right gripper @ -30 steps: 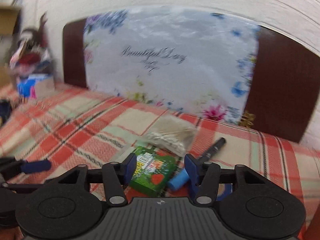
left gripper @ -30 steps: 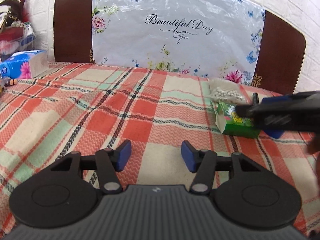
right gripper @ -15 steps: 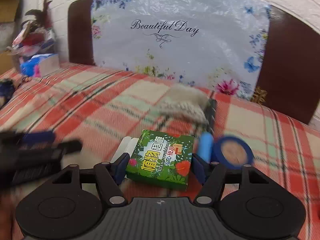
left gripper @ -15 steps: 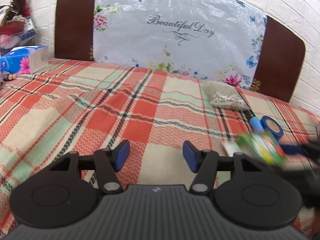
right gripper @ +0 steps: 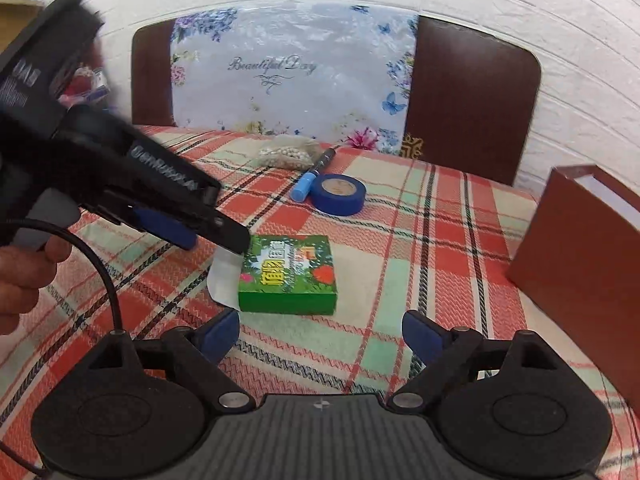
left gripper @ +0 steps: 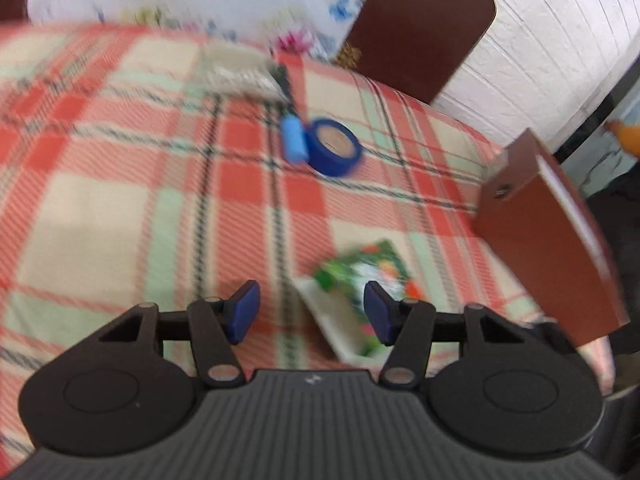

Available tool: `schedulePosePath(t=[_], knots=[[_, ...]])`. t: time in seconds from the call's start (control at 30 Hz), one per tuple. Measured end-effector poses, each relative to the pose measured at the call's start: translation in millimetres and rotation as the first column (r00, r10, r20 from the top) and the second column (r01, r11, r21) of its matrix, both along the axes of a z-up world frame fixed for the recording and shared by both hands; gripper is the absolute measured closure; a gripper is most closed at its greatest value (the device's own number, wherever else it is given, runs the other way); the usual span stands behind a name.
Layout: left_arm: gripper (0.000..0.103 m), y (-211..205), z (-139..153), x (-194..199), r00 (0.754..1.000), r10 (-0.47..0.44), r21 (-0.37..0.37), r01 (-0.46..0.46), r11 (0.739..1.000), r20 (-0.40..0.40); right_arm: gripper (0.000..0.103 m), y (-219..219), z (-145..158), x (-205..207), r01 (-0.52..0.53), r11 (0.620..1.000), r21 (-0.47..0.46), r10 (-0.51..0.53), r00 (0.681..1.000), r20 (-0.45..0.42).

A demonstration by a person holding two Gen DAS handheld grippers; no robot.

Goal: Organize objects
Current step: 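Grasp the second green printed box with the left tool, then lower the green box into the brown box and open the left tool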

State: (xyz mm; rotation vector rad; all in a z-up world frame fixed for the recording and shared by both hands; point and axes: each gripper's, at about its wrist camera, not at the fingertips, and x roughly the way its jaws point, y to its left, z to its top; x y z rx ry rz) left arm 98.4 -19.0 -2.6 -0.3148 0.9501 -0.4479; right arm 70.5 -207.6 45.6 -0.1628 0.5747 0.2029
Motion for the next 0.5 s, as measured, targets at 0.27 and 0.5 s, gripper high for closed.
schedulePosePath(t=[0.27,0.5], knots=[[0.070,-29,1,2,0.998,-0.016,0.062,0.019,0.998,-0.059,0.033,26,-13,33,-0.103,0.994,-0.022,0.103,0.995,-0.010],[0.075,-78,49,-4,0.978,-0.183,0.160,0.166,0.973,0.100,0.044,0,9,27,0.014,1.000,0.028,-0.017,0.995,0.098]])
